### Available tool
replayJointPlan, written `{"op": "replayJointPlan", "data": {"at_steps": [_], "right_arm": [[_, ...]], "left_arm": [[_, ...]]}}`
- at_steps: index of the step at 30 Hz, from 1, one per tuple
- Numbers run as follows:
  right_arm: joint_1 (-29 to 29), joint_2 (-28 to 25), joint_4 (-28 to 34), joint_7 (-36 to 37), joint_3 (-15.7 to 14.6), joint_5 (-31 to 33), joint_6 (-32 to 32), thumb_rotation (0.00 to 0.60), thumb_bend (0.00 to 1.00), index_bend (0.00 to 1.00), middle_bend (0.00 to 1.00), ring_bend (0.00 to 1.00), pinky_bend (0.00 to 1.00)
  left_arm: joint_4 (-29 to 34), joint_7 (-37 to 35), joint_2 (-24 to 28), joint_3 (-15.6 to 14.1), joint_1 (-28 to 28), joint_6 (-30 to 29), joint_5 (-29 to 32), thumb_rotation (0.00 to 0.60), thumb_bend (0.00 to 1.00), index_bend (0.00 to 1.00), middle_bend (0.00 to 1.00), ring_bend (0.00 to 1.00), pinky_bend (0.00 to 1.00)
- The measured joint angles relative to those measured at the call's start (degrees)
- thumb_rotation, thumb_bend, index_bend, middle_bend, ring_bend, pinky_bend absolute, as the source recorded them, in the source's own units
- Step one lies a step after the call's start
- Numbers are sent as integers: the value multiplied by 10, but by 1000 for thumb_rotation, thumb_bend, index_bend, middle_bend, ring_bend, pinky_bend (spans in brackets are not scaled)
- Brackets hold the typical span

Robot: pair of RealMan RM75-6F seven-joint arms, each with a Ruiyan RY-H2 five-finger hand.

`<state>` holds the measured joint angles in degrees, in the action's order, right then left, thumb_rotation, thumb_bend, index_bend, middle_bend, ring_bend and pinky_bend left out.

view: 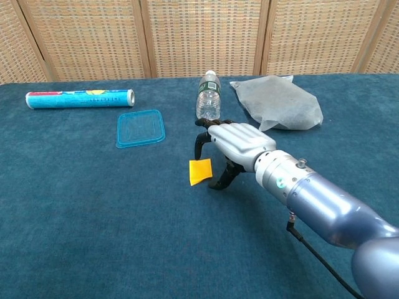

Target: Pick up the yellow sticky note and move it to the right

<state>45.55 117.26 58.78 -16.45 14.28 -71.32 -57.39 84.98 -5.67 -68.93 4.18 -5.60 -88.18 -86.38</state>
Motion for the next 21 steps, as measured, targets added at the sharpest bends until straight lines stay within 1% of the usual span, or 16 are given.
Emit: {"op": "replayJointPlan", "data": {"at_steps": [6, 12, 16, 21], "right_arm": [[9, 14, -31, 11, 4, 0, 12, 600, 349, 432, 36, 0, 0], [16, 26, -56, 22, 8, 0, 20, 600, 342, 464, 57, 0, 0], [21, 33, -70, 29, 10, -2, 23, 600, 364, 485, 68, 0, 0], [28, 44, -88, 36, 15, -3, 27, 600, 370, 488, 73, 0, 0]], "left_arm": [[-4, 1, -2, 1, -2, 6, 5, 600, 169, 0, 0, 0, 36], [-5, 2, -3, 2, -3, 7, 7, 600, 169, 0, 0, 0, 36], [-6, 1, -3, 2, -3, 9, 8, 600, 170, 0, 0, 0, 36], [-6, 0, -3, 2, -3, 10, 8, 600, 169, 0, 0, 0, 36]]}}
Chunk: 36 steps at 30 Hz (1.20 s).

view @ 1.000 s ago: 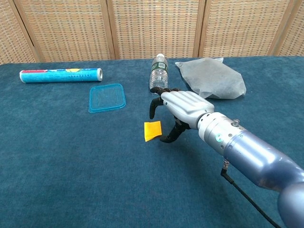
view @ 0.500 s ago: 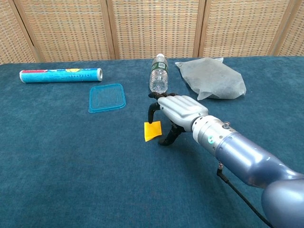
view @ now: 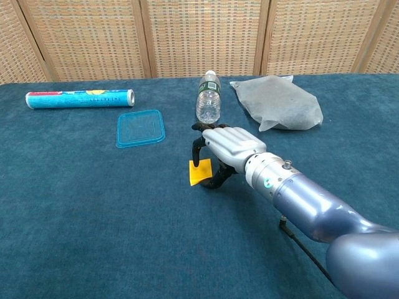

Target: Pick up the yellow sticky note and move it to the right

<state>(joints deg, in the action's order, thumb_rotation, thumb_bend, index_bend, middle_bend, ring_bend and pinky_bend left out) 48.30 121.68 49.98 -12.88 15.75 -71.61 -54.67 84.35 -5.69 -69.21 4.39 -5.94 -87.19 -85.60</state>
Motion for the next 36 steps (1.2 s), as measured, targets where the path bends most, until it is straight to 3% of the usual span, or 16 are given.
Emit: {"op": "replayJointPlan", "data": {"at_steps": [11, 36], "right_arm": [[3, 6, -8, -2, 2, 1, 5, 600, 524, 517, 91, 0, 0], [-1, -1, 10, -25, 3, 11, 11, 600, 552, 634, 146, 0, 0]], "left_arm": [[0, -5, 2, 0, 0, 0, 1, 600, 169, 0, 0, 0, 37], [1, -9, 3, 0, 1, -3, -2, 600, 170, 0, 0, 0, 37]]}}
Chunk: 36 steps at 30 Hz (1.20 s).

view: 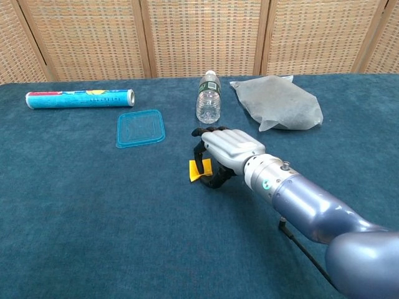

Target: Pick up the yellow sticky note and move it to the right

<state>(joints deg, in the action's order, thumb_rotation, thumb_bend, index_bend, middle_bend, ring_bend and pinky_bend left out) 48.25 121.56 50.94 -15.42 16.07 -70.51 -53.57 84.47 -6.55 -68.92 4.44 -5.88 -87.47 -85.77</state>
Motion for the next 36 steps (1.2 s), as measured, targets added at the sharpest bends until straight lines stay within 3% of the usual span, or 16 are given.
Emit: {"op": "replayJointPlan", "data": {"at_steps": [16, 22, 36], "right_arm": [[2, 4, 0, -3, 4, 0, -5, 600, 558, 664, 158, 0, 0], [-3, 4, 19, -4, -5, -24, -41, 600, 559, 657, 156, 0, 0], [15, 5, 13, 1, 17, -21, -34, 600, 559, 648, 149, 0, 0]], "left_arm": [[0, -1, 0, -1, -1, 2, 0, 600, 170, 0, 0, 0, 37], [0, 0, 0, 0, -1, 2, 0, 600, 170, 0, 0, 0, 37], [-5, 0, -3, 1, -2, 7, 5, 600, 170, 0, 0, 0, 37]]}}
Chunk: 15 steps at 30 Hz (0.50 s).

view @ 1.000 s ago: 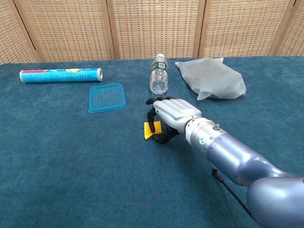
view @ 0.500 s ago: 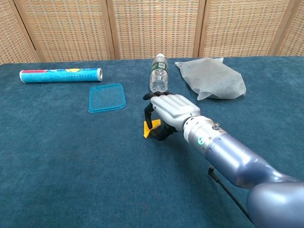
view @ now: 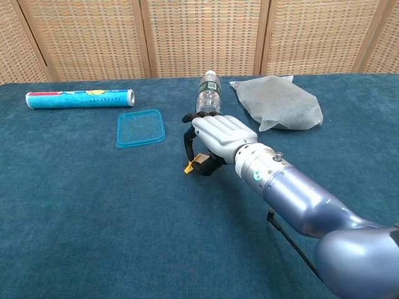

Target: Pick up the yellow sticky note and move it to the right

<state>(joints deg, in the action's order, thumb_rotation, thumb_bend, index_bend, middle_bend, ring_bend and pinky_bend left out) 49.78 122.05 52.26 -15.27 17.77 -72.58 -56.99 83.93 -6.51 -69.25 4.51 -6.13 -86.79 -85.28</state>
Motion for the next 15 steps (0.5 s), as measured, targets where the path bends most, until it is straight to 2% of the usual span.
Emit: {"op": "replayJointPlan", "data": {"at_steps": [15], "right_arm": [[27, -7, 27, -21, 32, 6, -8, 600, 556, 637, 149, 0, 0]], "left_arm": [[-1, -7, 2, 1, 2, -4, 0, 600, 170, 0, 0, 0, 37]]}}
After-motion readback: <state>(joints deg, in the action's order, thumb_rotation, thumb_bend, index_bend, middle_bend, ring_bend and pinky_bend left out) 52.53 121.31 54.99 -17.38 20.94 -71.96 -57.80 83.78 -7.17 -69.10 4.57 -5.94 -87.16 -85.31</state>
